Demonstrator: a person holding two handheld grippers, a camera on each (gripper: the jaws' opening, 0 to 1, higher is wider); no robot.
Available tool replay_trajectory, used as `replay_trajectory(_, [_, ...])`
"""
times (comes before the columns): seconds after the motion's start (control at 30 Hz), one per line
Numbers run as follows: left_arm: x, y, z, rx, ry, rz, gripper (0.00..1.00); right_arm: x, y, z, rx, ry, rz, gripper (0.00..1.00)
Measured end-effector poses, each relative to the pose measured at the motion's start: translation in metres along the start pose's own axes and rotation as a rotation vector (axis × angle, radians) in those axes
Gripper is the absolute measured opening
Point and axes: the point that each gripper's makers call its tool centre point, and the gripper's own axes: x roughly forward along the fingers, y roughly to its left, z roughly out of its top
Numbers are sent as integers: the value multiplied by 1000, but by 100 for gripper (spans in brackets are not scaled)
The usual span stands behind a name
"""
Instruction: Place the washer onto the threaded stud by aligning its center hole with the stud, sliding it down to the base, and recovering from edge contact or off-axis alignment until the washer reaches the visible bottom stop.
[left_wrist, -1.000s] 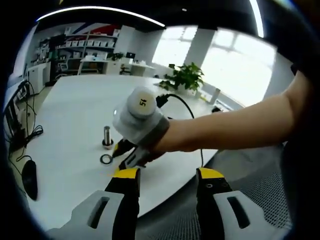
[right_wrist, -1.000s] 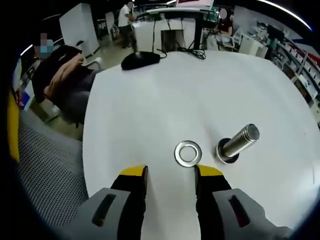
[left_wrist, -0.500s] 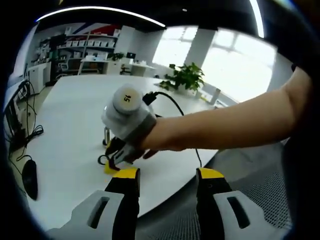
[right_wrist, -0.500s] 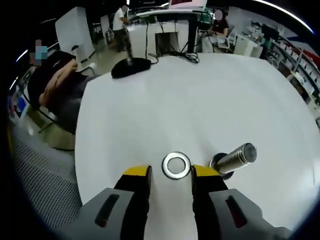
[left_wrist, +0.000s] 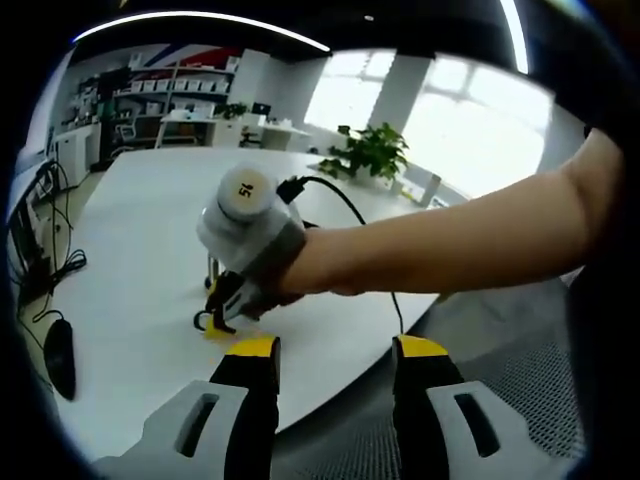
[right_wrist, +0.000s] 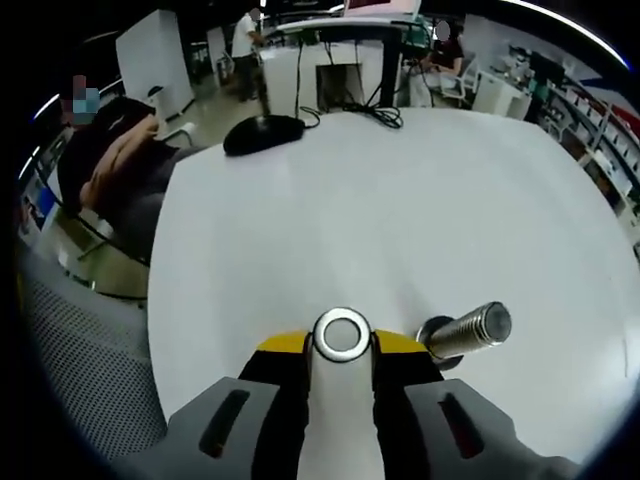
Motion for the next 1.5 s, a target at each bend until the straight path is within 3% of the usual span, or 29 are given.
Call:
replay_trajectory(0.6, [0,0,-1,0,8,0,43,-16,-3,-3,-10,-12,-14,23])
replay_trajectory(1.1, [0,0,-2,0,9,2,43,-44,-4,10,-29,-55,-14,23])
replay_trajectory(1.5, [0,1,-2,-2,10,5,43,-47,3,15,6,-84,0,23])
